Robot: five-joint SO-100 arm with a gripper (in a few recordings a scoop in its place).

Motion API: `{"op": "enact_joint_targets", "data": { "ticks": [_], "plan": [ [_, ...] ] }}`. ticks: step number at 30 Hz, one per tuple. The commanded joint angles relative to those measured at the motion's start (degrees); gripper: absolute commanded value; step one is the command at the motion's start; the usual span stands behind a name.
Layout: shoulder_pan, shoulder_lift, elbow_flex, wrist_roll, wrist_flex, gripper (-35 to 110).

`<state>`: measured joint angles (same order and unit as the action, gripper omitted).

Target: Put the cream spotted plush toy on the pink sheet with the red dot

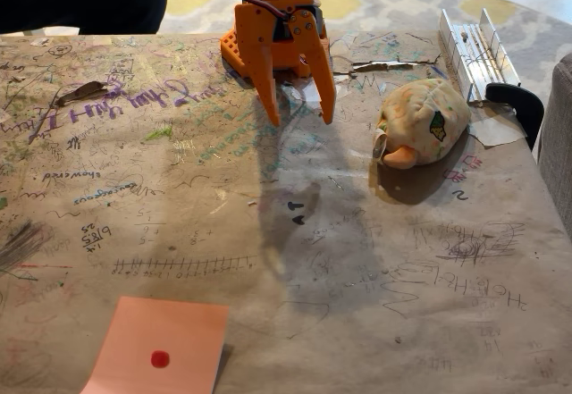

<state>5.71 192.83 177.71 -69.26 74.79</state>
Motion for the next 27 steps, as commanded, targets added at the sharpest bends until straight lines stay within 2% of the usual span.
{"op": "enact_joint_targets", "data": {
  "ticks": [1,11,16,20,23,27],
  "plan": [
    [-3.1,0.4,-1.0,9.5,1.0,16],
    [-1.9,0.4,-0.5,9.7,0.6,14],
    [-0.8,0.4,-4.0,15.4,1.7,16],
    [8.8,-2.4,-18.4,22.7,3.4,24],
    [16.0,-22.1,-36.7,28.1,2.9,25],
    [28.4,-43.9,-58.0,36.4,8.3,27]
  ]
}}
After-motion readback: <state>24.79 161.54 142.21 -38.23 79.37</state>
